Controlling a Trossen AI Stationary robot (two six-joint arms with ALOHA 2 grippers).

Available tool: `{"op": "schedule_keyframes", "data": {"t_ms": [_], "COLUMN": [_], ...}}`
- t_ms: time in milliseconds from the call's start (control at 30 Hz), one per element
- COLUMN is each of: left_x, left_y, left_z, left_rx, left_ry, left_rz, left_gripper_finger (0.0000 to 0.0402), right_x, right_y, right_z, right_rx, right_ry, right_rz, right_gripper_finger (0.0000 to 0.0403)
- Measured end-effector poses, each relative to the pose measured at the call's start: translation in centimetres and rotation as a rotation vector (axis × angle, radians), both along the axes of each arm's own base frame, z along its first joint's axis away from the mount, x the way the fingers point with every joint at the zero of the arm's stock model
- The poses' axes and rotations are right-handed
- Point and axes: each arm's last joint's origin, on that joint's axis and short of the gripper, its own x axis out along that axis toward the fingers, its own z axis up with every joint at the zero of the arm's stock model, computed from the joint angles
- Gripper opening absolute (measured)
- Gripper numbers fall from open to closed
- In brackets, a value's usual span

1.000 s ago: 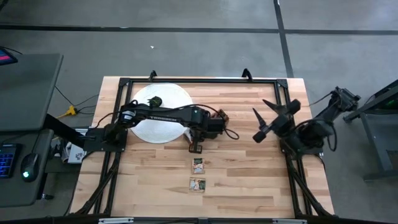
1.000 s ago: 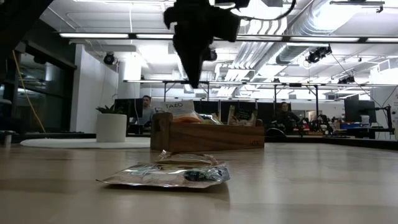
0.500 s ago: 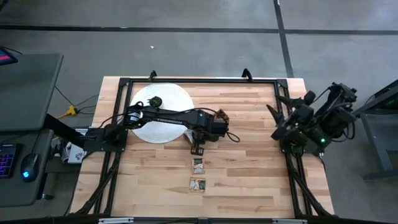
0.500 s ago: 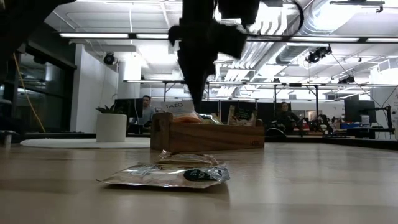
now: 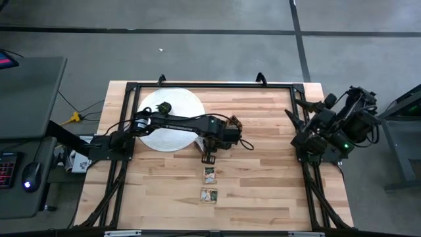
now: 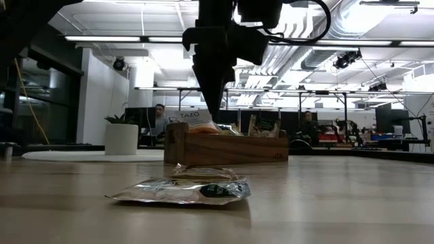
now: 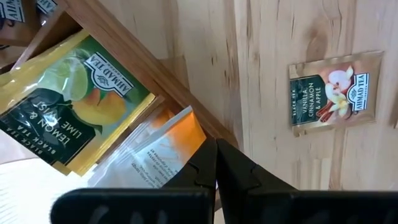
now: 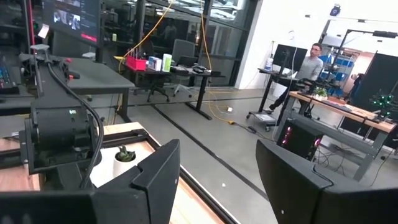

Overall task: Pick & Place Tea
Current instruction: Put the white tea bag into the left section of the wooden organizer

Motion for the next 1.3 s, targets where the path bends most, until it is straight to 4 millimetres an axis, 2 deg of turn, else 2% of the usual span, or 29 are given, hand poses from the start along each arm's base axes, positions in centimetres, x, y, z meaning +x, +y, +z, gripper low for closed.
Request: {"op": "schedule_keyframes", "data": {"t_ms": [200,567,800,1300], "left_x": [0.3,0.1,-0.5,-0.5], "left_y": [0.3,1.2,2.1,2.5], "left_z": [-1.1,-1.2,-3.6,-3.8], "left_rx": [0.019,0.019,-0.005,0.183], "left_ry": [0.033,0.057,0.113,0.109], "left_rz": [0.006,-0.002,0.018,0.064], "left_gripper_finger": [0.0,0.0,0.0,0.0], "right_x": [0.0,0.0,0.0,0.0], "right_y": [0.0,0.0,0.0,0.0], "right_z": [0.0,0.0,0.0,0.0], "right_rx": [0.0,-0.003,-0.003,-0.008], "right_ry": [0.0,0.002,0.003,0.007], "right_rz": [0.0,0.0,0.0,0.0], "right_gripper_finger": [0.0206,0.0206,0.0206,0.0206]}}
